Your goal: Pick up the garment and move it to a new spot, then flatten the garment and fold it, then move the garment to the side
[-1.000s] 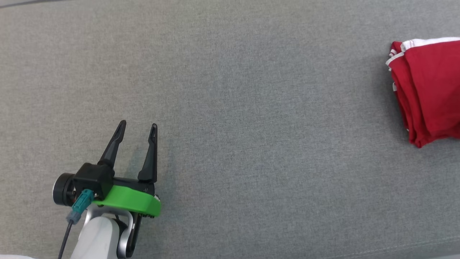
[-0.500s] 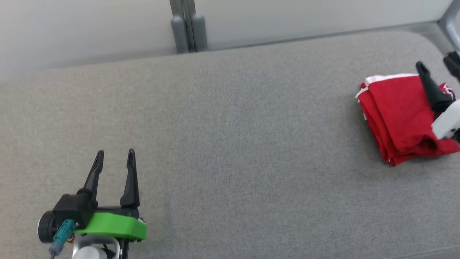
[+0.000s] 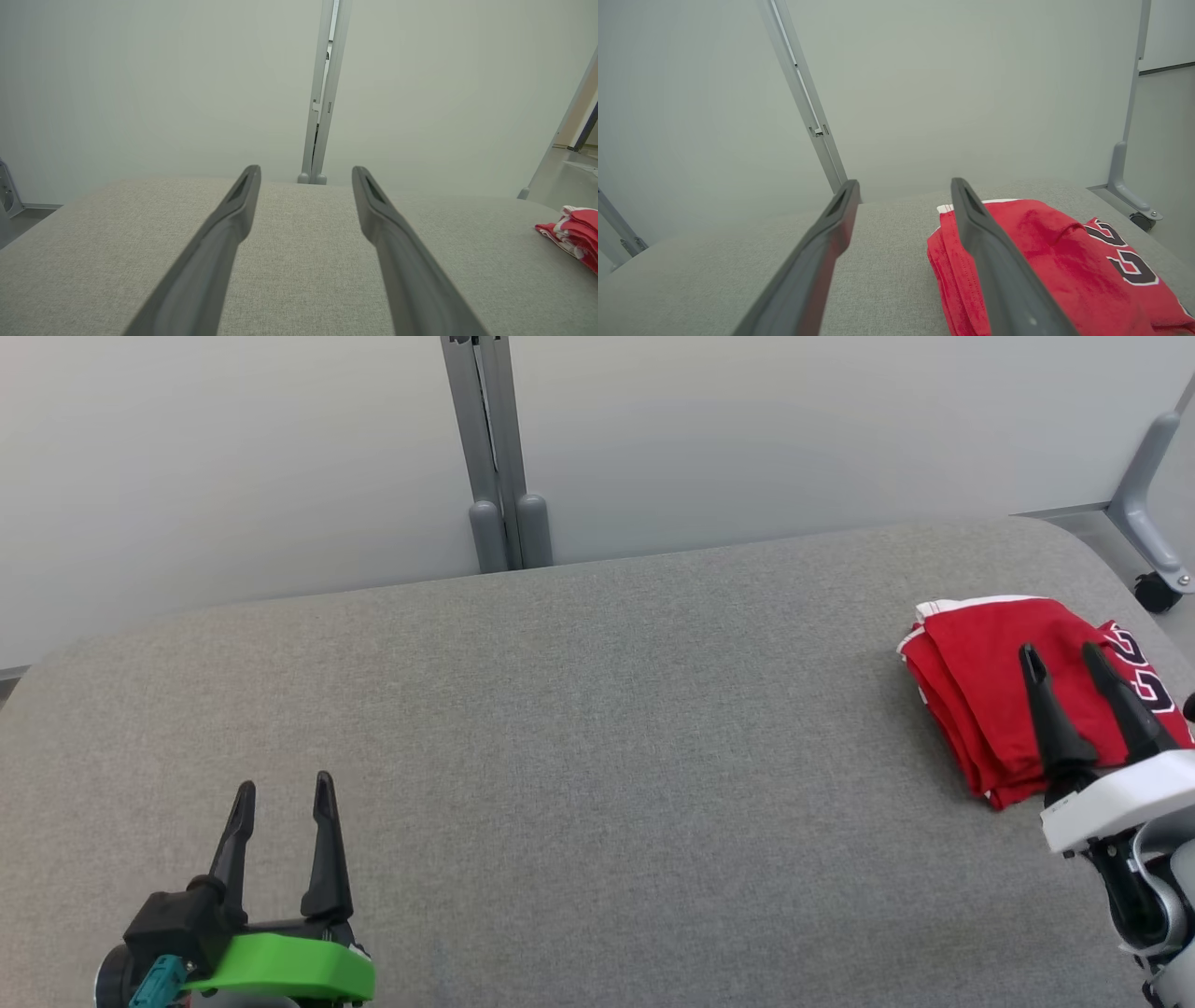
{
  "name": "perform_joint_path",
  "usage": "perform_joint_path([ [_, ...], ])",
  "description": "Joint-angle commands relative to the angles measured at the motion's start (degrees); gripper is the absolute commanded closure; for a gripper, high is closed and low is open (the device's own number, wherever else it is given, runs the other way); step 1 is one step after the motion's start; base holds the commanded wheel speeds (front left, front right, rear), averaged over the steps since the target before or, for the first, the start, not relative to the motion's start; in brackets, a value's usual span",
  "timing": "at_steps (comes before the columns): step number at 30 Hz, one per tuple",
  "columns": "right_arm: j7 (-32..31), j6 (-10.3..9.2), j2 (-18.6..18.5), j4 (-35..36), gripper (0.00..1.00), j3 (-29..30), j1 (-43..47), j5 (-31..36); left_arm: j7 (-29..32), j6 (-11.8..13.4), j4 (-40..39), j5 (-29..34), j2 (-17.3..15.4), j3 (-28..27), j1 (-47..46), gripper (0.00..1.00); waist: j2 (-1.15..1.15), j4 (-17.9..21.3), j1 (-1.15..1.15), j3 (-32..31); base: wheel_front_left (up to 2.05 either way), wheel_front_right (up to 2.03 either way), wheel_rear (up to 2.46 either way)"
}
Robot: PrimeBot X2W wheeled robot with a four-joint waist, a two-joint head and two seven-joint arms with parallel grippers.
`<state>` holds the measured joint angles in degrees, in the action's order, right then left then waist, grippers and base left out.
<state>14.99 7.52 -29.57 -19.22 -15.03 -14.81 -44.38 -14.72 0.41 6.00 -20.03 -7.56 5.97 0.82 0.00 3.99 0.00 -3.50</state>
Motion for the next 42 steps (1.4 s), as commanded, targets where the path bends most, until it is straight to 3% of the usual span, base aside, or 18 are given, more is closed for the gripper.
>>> perform_joint_path([
  [1, 0.2, -0.07, 1.6, 1.0, 0.00, 1.7, 2.1, 2.4, -0.3, -0.2, 0.6, 0.9, 0.1, 0.0, 1.0, 0.00, 0.00, -0.1, 0.00, 0.0, 0.00, 0.00, 0.00],
  [7, 0.2, -0.07, 7.3, 4.7, 0.00, 5.0, 8.0, 10.1, -0.5, -1.3, 2.4, 1.4, 0.9, -1.4, 1.8, 0.00, 0.00, -0.1, 0.00, -0.3, 0.00, 0.00, 0.00],
  [16, 0.2, -0.07, 11.8, 6.1, 0.00, 6.9, 10.1, 15.4, -0.5, -3.6, 4.8, 5.6, 2.0, -2.7, 1.0, 0.00, 0.00, -0.4, 0.00, -0.7, 0.00, 0.00, 0.00],
  [35, 0.2, -0.07, 14.4, 2.1, 0.00, 5.5, 7.3, 17.0, -0.5, -5.5, 6.4, 9.6, 3.7, -4.4, -0.6, 0.00, 0.00, -1.2, 0.00, -0.4, 0.00, 0.00, 0.00],
  [36, 0.0, 0.00, 14.5, 2.1, 1.00, 5.5, 7.8, 16.8, -0.3, -5.4, 6.5, 9.5, 3.5, -4.1, 0.2, 1.00, 0.00, -1.2, 0.00, -0.4, 0.00, 0.00, 0.00],
  [42, -1.0, 0.00, 15.7, 1.1, 1.00, 6.0, 8.9, 13.7, 1.5, -5.6, 8.5, 5.8, 3.7, -5.0, 0.2, 1.00, 0.00, -1.3, 0.00, -0.3, 0.00, 0.00, 0.00],
])
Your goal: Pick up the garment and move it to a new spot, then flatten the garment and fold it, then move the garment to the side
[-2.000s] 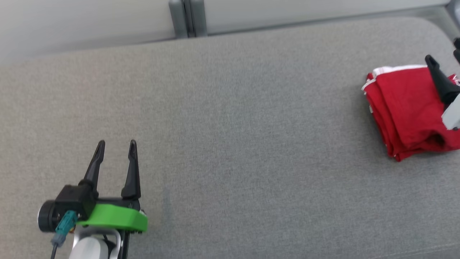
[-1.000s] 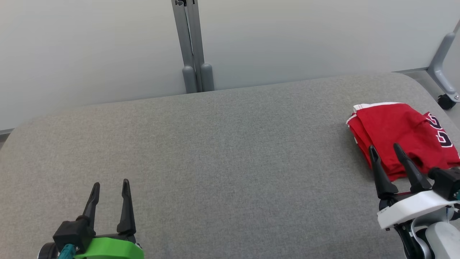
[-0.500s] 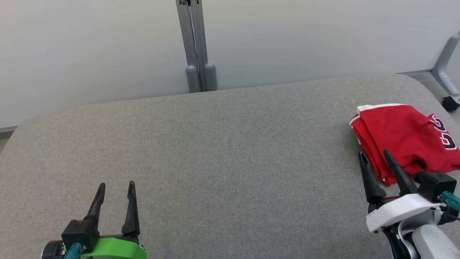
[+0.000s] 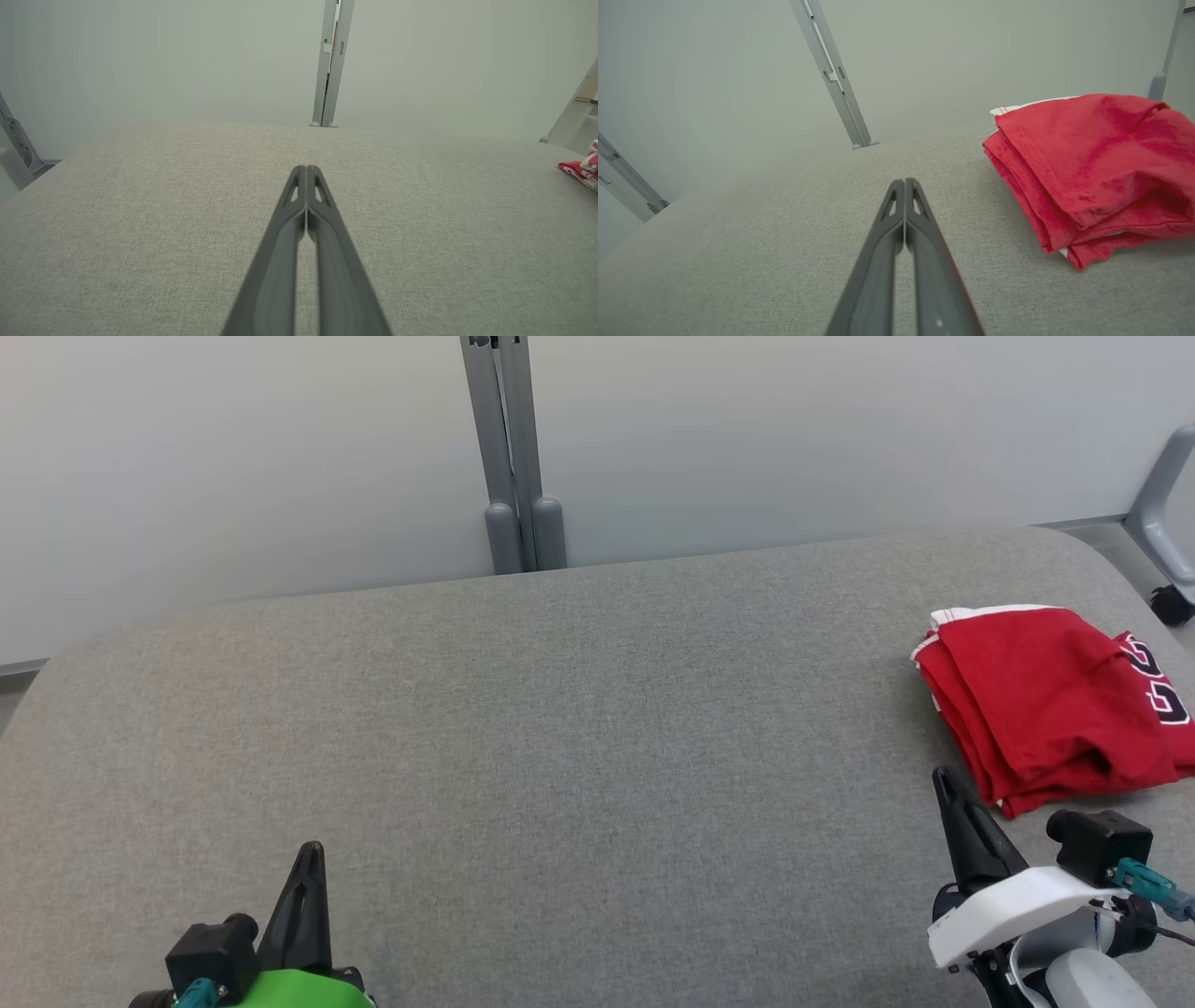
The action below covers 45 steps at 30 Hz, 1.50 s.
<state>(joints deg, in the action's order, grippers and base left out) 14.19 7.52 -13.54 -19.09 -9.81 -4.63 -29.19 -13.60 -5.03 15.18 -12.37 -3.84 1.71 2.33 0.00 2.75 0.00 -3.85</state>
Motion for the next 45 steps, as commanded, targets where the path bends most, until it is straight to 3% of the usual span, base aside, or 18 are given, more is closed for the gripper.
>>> perform_joint_path([
  [1, -0.6, 0.00, -0.2, 1.1, 1.00, 1.0, -1.3, -2.5, 0.7, -0.2, -0.6, -3.1, 0.0, -0.9, -1.5, 1.00, 0.00, 0.0, 0.00, 0.1, 0.00, 0.00, 0.00],
  [21, -5.7, -0.01, 2.6, 2.2, 1.00, 5.0, -1.5, -18.1, 5.4, -0.8, -1.3, -23.0, 0.2, -2.5, -3.2, 1.00, 0.00, -0.5, 0.00, 0.7, 0.00, 0.00, 0.00],
  [45, -10.7, -0.02, 5.2, 3.3, 1.00, 8.7, -1.7, -32.8, 10.2, -1.4, -1.3, -41.5, 0.4, -4.4, -5.2, 1.00, 0.00, -1.0, 0.00, 1.5, 0.00, 0.00, 0.00],
])
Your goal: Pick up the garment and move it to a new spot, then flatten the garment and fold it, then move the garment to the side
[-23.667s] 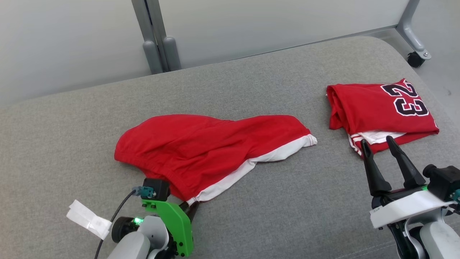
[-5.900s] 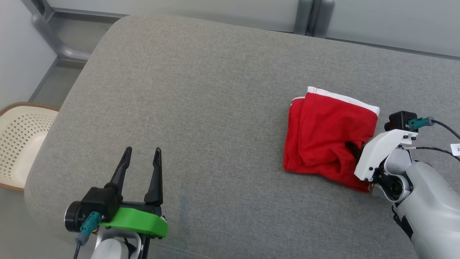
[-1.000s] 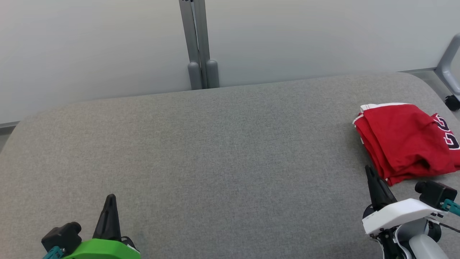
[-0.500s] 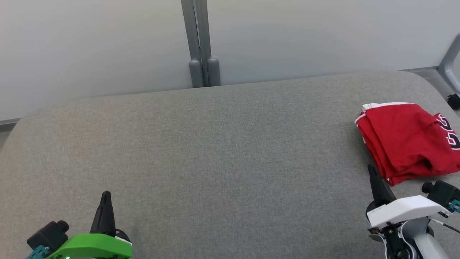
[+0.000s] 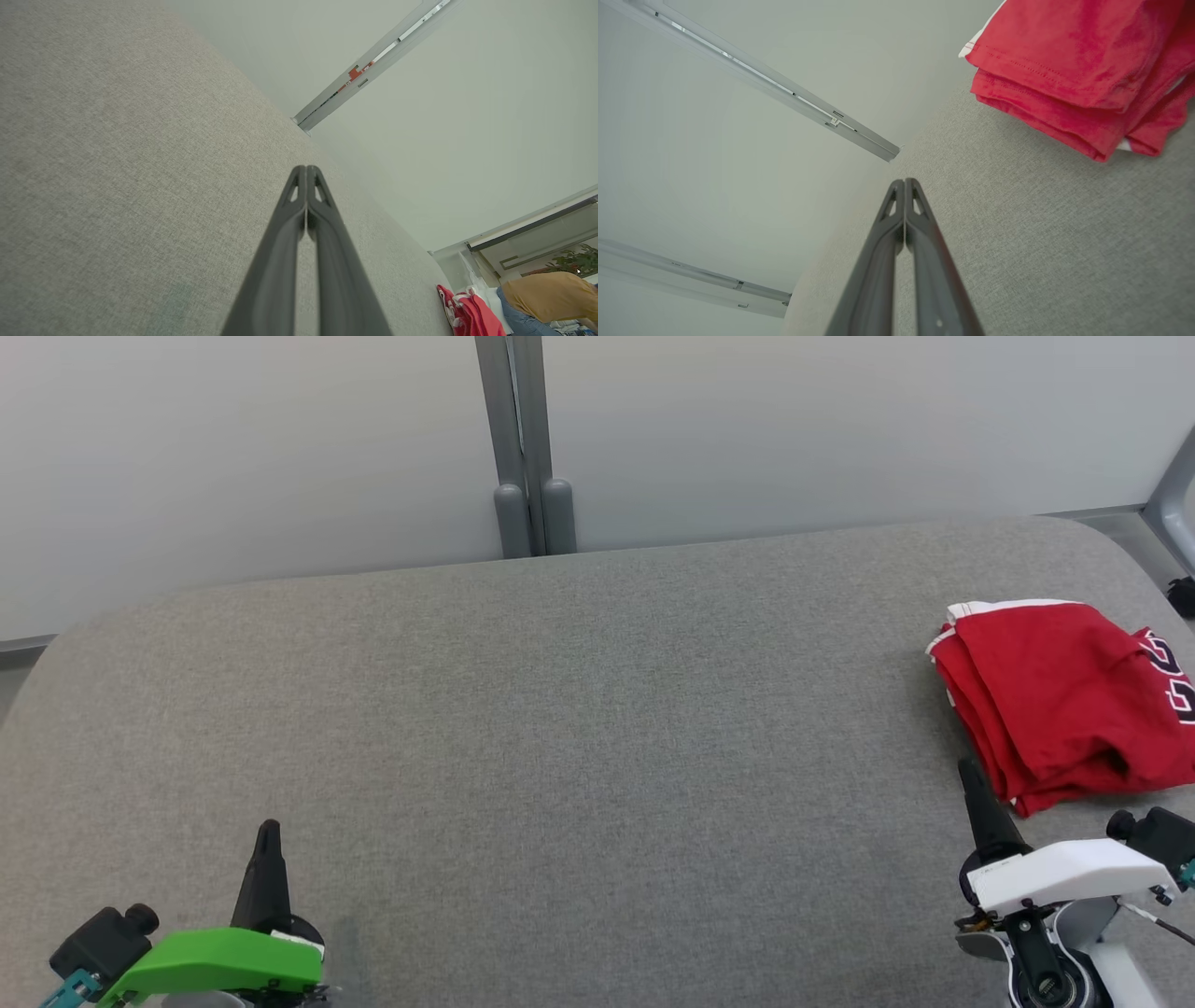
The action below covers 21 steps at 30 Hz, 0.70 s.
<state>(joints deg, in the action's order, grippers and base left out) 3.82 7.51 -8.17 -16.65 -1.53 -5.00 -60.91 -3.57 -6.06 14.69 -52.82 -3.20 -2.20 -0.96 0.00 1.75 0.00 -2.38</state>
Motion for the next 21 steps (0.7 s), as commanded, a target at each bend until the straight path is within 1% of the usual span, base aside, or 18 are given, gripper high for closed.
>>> perform_joint_path([
  [1, -0.5, -0.01, -0.1, 0.9, 1.00, 0.6, -1.4, -1.6, 0.4, -0.4, -0.9, -1.8, -0.2, -0.6, -1.9, 1.00, 0.00, 0.0, 0.00, 0.1, 0.00, 0.00, 0.00],
  [21, -3.8, -0.01, 1.7, 1.5, 1.00, 3.1, -1.5, -11.4, 3.6, -0.7, -0.9, -14.3, -0.1, -1.8, -3.2, 1.00, 0.00, -0.5, 0.00, 0.7, 0.00, 0.00, 0.00],
])
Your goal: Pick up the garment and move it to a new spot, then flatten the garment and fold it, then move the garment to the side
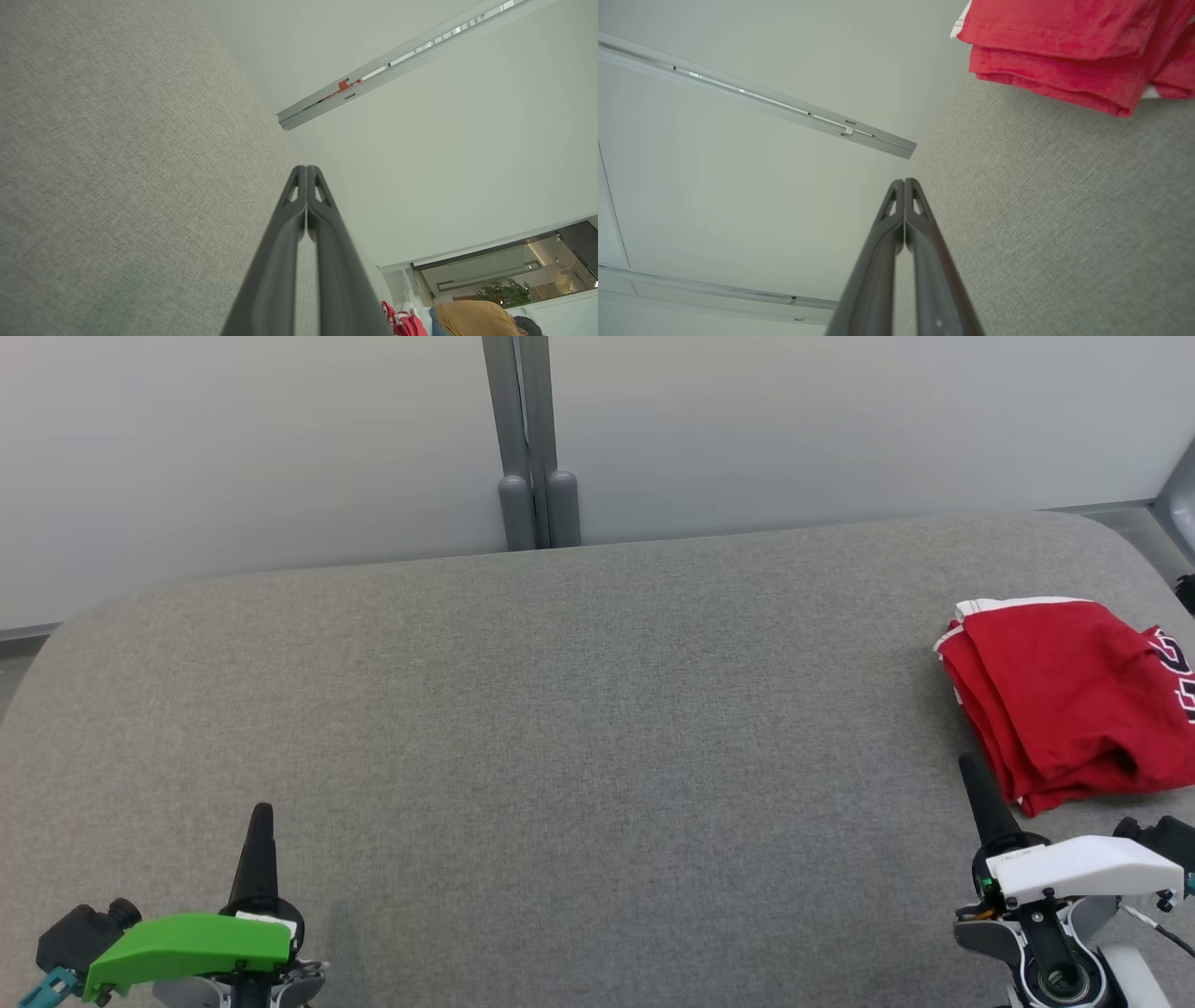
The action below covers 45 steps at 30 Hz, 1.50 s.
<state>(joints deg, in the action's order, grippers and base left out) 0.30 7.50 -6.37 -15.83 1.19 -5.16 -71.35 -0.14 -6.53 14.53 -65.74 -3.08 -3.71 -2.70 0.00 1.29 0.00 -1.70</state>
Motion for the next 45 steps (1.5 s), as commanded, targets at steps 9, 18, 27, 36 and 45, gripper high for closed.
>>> perform_joint_path([
  [9, -1.6, 0.00, 0.6, 1.0, 1.00, 1.4, -1.4, -4.9, 1.4, -0.5, -0.7, -6.1, -0.1, -0.9, -2.0, 1.00, 0.00, -0.2, 0.00, 0.3, 0.00, 0.00, 0.00],
  [18, -2.8, 0.00, 1.2, 1.2, 1.00, 2.3, -1.4, -8.4, 2.6, -0.6, -0.6, -10.6, 0.0, -1.3, -2.3, 1.00, 0.00, -0.4, 0.00, 0.6, 0.00, 0.00, 0.00],
  [27, -3.9, 0.00, 1.8, 1.4, 1.00, 3.2, -1.4, -11.7, 3.7, -0.7, -0.6, -15.0, 0.0, -1.7, -2.9, 1.00, 0.00, -0.6, 0.00, 0.9, 0.00, 0.00, 0.00],
  [36, -5.0, 0.00, 2.4, 1.6, 1.00, 4.0, -1.3, -14.8, 4.8, -0.9, -0.6, -18.8, 0.1, -2.2, -3.2, 1.00, 0.00, -0.8, 0.00, 1.2, 0.00, 0.00, 0.00],
  [45, -5.9, -0.01, 2.9, 1.8, 1.00, 4.7, -1.2, -17.7, 5.7, -1.0, -0.5, -22.4, 0.1, -2.6, -3.5, 1.00, 0.00, -1.0, 0.00, 1.5, 0.00, 0.00, 0.00],
])
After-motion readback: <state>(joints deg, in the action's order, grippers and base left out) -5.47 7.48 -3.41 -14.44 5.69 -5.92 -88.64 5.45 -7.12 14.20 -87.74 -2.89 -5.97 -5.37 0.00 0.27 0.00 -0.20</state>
